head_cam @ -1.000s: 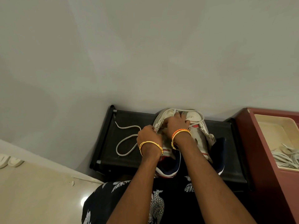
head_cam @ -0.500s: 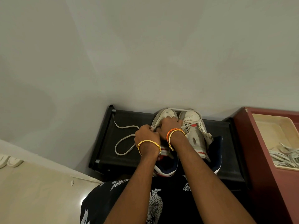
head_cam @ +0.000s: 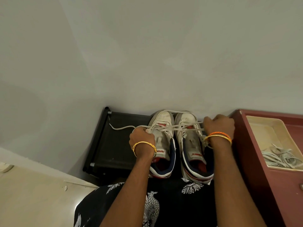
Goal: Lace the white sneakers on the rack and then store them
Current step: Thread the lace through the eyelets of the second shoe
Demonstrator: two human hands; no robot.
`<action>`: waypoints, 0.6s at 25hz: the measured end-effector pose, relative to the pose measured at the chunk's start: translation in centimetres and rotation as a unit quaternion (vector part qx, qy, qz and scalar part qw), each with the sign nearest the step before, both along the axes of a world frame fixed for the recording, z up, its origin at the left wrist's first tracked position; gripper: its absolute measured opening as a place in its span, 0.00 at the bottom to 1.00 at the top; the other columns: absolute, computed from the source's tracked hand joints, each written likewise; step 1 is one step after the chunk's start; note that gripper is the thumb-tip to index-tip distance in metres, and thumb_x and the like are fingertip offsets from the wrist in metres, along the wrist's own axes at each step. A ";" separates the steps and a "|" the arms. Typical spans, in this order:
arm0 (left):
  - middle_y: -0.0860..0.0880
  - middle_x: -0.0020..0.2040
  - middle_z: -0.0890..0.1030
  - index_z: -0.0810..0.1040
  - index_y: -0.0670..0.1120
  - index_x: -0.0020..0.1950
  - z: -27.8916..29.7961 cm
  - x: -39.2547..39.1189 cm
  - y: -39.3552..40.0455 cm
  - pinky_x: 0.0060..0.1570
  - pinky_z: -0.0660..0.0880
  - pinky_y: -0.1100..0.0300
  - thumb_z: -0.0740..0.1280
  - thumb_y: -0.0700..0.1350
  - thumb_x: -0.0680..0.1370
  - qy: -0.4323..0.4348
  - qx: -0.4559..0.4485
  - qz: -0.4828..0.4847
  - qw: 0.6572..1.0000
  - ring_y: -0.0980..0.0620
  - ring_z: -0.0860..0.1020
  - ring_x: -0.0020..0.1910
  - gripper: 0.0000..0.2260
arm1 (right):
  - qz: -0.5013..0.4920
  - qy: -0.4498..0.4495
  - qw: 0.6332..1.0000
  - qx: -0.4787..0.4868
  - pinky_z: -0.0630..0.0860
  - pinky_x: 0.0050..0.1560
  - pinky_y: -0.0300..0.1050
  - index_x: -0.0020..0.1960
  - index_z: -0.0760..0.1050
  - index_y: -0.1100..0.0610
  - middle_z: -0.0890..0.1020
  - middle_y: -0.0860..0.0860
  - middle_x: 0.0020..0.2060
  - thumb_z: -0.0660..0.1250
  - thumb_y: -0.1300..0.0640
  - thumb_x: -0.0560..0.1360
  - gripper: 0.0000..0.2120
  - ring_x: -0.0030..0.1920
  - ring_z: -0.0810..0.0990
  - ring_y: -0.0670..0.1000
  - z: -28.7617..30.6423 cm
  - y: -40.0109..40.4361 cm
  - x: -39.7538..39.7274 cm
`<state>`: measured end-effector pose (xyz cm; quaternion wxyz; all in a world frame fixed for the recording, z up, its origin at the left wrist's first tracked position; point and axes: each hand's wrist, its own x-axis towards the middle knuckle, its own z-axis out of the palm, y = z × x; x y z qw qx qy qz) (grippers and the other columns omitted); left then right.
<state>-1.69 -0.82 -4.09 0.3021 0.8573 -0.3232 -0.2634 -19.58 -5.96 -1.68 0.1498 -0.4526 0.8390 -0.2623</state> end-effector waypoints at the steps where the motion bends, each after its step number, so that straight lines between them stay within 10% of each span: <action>1: 0.43 0.52 0.81 0.80 0.41 0.56 0.1 -0.1 0.0 0.41 0.69 0.61 0.64 0.40 0.78 -0.002 0.003 -0.004 1.000 0.46 0.80 0.50 0.09 | -0.005 0.038 0.999 0.029 0.70 0.56 0.55 0.55 0.75 0.65 0.72 0.65 0.57 0.66 0.54 0.72 0.17 0.58 0.72 0.65 -0.2 0.1 1.0; 8: 0.44 0.51 0.81 0.80 0.42 0.56 0.1 0.1 0.1 0.40 0.68 0.64 0.64 0.41 0.79 0.000 0.001 -0.024 1.000 0.49 0.79 0.49 0.09 | 0.338 0.176 0.916 0.126 0.60 0.65 0.57 0.59 0.78 0.53 0.70 0.57 0.64 0.65 0.54 0.76 0.13 0.68 0.62 0.60 -2.5 -0.7 9.8; 15: 0.44 0.51 0.82 0.80 0.42 0.56 0.2 0.2 0.0 0.41 0.69 0.63 0.64 0.41 0.79 0.005 -0.004 -0.030 1.000 0.49 0.79 0.49 0.09 | 0.352 0.128 0.910 0.179 0.59 0.68 0.57 0.60 0.78 0.54 0.73 0.57 0.63 0.63 0.50 0.77 0.15 0.68 0.64 0.61 -4.7 -1.5 11.2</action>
